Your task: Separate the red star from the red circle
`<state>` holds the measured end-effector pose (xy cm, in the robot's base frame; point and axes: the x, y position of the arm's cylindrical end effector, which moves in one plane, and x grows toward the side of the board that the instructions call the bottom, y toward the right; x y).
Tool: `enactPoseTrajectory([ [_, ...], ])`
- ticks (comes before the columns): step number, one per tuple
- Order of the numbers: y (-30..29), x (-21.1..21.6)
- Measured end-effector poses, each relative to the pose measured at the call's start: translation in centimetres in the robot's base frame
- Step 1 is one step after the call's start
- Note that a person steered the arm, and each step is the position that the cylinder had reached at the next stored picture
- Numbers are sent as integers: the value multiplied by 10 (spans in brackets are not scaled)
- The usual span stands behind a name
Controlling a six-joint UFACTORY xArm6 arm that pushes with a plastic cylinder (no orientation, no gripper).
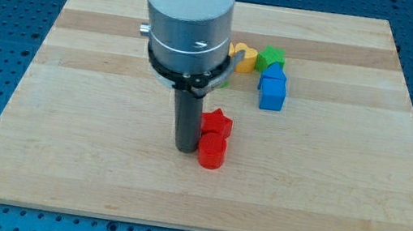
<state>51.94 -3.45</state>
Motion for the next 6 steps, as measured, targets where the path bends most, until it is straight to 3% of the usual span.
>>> enactPoseTrajectory([
  [6, 31, -6],
])
